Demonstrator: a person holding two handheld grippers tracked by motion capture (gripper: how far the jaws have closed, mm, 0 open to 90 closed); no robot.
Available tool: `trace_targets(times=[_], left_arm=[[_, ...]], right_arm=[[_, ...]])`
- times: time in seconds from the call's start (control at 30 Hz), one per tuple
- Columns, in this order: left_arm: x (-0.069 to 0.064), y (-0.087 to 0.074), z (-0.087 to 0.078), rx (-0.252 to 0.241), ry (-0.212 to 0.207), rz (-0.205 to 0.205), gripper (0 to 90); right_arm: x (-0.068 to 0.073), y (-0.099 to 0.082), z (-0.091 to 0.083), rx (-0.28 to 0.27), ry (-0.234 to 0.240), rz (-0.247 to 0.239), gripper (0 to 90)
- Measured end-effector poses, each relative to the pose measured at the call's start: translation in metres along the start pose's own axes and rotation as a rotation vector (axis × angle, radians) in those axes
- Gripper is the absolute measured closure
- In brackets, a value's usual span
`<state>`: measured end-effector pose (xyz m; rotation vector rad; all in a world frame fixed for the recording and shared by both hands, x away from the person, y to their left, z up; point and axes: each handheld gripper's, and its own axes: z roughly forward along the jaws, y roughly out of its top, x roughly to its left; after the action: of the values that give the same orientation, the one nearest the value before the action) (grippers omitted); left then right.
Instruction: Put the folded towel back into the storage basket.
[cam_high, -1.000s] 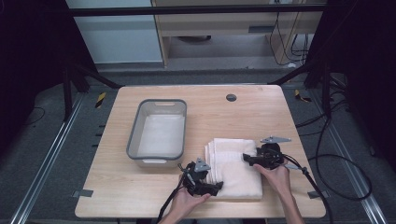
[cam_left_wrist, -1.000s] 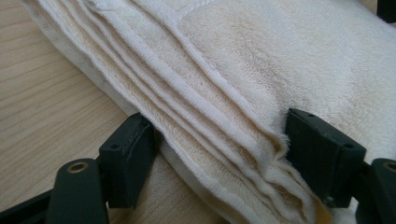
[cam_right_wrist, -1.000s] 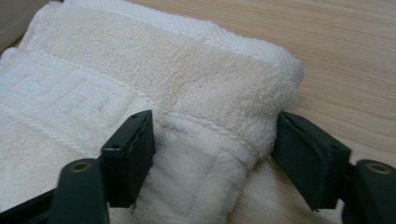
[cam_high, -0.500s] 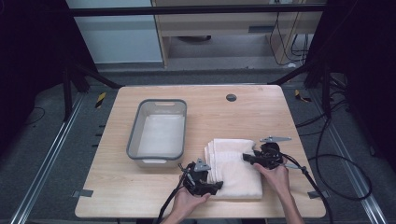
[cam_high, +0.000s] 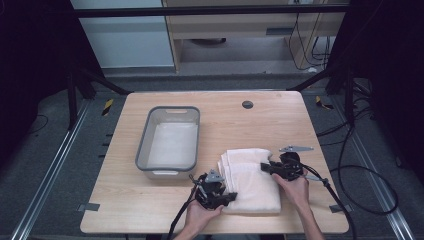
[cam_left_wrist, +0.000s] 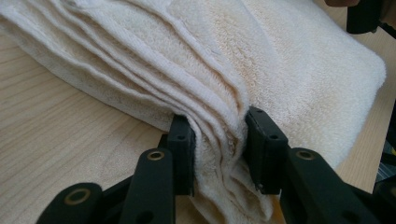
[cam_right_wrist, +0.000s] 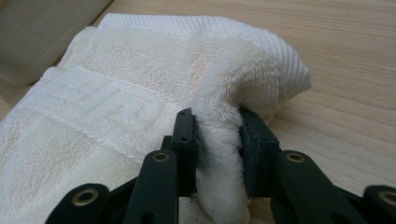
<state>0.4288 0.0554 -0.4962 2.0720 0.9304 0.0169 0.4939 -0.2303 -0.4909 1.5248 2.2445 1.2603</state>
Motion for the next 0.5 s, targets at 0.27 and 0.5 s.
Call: trace_targets(times=[0.27, 0.5], left_arm=[[-0.002, 0.002, -0.006, -0.018, -0.003, 0.009, 69.2], [-0.001, 0.003, -0.016, -0.031, 0.001, 0.011, 70.2]], right_arm=[[0.003, 0.003, -0.006, -0.010, 0.008, -0.010, 71.0], [0.010, 0.006, -0.015, -0.037, 0.024, -0.025, 71.5]])
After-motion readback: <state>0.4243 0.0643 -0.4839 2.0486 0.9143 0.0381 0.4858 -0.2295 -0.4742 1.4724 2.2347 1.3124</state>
